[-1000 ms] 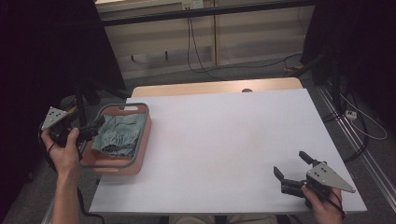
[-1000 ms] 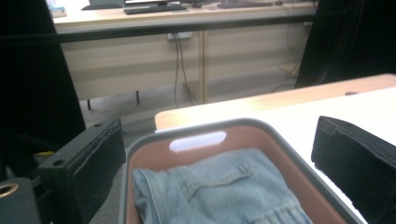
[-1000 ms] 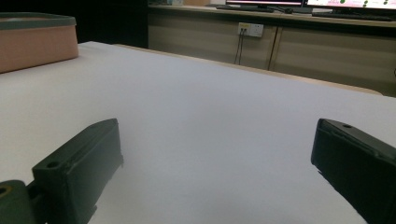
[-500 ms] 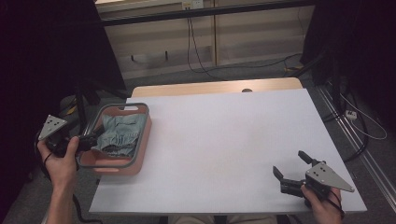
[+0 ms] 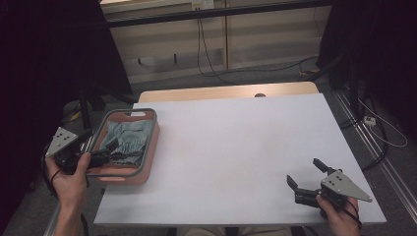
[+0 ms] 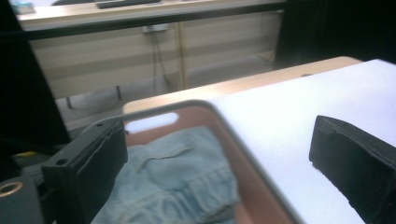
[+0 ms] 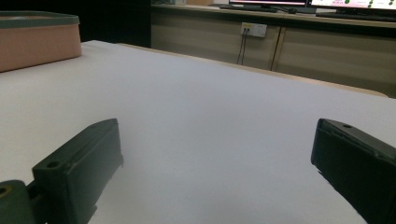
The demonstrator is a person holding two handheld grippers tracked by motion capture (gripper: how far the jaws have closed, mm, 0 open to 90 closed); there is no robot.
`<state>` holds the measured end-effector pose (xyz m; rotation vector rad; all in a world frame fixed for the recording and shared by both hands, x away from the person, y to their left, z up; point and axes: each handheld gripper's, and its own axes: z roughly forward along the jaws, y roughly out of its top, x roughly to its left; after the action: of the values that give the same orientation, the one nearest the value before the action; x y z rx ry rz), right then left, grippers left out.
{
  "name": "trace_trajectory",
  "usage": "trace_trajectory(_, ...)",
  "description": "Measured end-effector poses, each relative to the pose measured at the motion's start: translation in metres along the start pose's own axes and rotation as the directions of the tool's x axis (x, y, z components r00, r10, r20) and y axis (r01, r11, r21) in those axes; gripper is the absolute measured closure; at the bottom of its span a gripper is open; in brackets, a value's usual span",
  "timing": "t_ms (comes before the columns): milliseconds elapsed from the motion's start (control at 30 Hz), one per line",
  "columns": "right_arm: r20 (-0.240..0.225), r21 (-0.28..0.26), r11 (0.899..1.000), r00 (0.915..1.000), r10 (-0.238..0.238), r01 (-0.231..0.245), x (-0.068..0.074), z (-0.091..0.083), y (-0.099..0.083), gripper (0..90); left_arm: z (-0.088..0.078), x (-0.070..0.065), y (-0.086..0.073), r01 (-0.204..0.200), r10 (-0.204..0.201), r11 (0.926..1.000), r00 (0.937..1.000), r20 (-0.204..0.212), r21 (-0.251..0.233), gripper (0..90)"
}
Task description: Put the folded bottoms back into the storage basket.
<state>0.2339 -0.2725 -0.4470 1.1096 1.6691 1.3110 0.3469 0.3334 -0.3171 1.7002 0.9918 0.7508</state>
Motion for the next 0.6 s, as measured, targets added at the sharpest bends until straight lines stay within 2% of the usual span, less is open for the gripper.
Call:
trace_trajectory(267,-0.001,0.0,1.0,1.0,-0.005,0.005,0.0,0.0,0.0,1.5,-0.003,-0.021,-0.004,-0.033,0.033,0.9994,0.9993,0.016,0.003,4.3)
trace_trajectory(400,0.0,0.002,1.0,1.0,-0.005,0.005,0.0,0.0,0.0,1.5,-0.003,-0.029,-0.008,-0.032,0.032,0.9994,0.9991,0.027,0.012,4.3)
trace_trajectory(600,-0.002,0.004,1.0,1.0,-0.006,0.006,0.0,0.001,0.0,1.5,0.003,-0.04,-0.009,-0.054,0.053,0.9984,0.9973,0.051,0.017,4.3)
